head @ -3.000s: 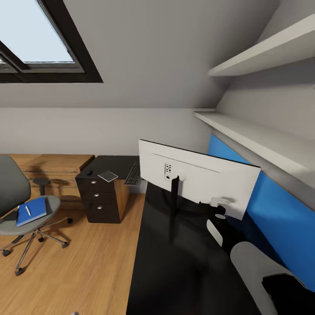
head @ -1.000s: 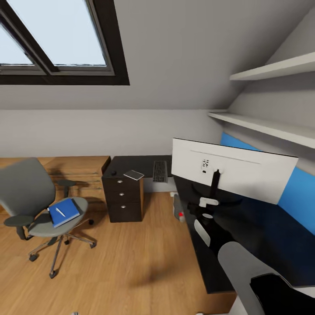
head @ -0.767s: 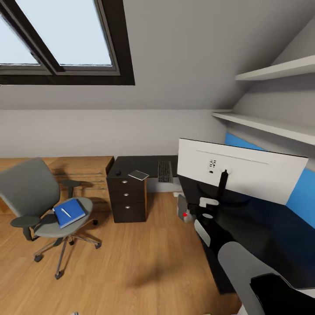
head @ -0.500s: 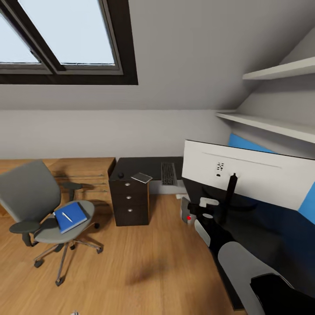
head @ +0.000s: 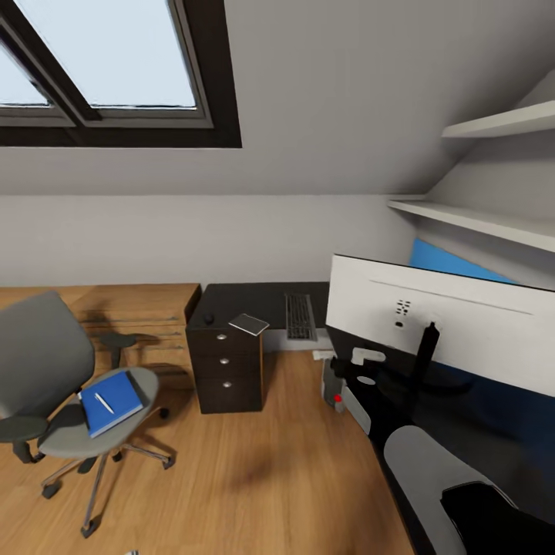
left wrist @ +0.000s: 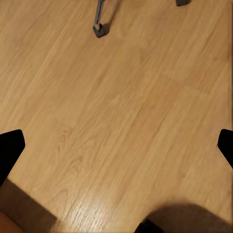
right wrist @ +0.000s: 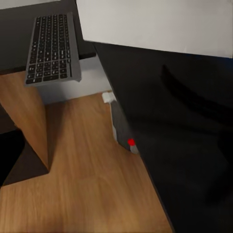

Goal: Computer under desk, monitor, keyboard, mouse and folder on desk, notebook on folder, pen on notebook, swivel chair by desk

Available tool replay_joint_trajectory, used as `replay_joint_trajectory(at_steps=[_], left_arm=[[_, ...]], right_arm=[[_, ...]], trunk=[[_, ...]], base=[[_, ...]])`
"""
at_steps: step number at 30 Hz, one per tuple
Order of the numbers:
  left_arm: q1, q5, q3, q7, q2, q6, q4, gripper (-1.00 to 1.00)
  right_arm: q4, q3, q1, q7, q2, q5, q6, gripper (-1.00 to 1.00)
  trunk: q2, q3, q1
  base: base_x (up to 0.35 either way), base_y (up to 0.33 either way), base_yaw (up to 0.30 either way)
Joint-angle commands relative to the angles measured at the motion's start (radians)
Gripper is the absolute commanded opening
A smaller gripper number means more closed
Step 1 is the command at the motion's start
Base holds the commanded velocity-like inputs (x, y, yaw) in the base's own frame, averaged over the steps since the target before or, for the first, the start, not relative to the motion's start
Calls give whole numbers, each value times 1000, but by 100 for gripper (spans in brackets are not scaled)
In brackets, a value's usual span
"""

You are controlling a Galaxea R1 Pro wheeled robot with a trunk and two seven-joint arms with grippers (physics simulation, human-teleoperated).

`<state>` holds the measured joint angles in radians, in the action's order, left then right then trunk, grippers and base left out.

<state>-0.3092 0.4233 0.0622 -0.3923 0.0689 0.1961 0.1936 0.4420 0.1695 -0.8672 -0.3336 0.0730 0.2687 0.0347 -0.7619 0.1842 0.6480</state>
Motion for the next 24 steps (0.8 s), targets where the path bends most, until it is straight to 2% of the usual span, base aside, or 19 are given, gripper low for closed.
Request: replay_joint_trajectory(at_steps=[1,24], left_arm=[[-1,8,7,-3,0,3,0,100],[-1,8,7,-2,-7,3,0,100]], right_arm=[[1,8,-1,-8,-1,7,4,100],[0,9,-1,-7,-1,9,5,100]], trunk=[[-1,2,1],[-1,2,1]], base=[[329,2,0],[329,15,0]])
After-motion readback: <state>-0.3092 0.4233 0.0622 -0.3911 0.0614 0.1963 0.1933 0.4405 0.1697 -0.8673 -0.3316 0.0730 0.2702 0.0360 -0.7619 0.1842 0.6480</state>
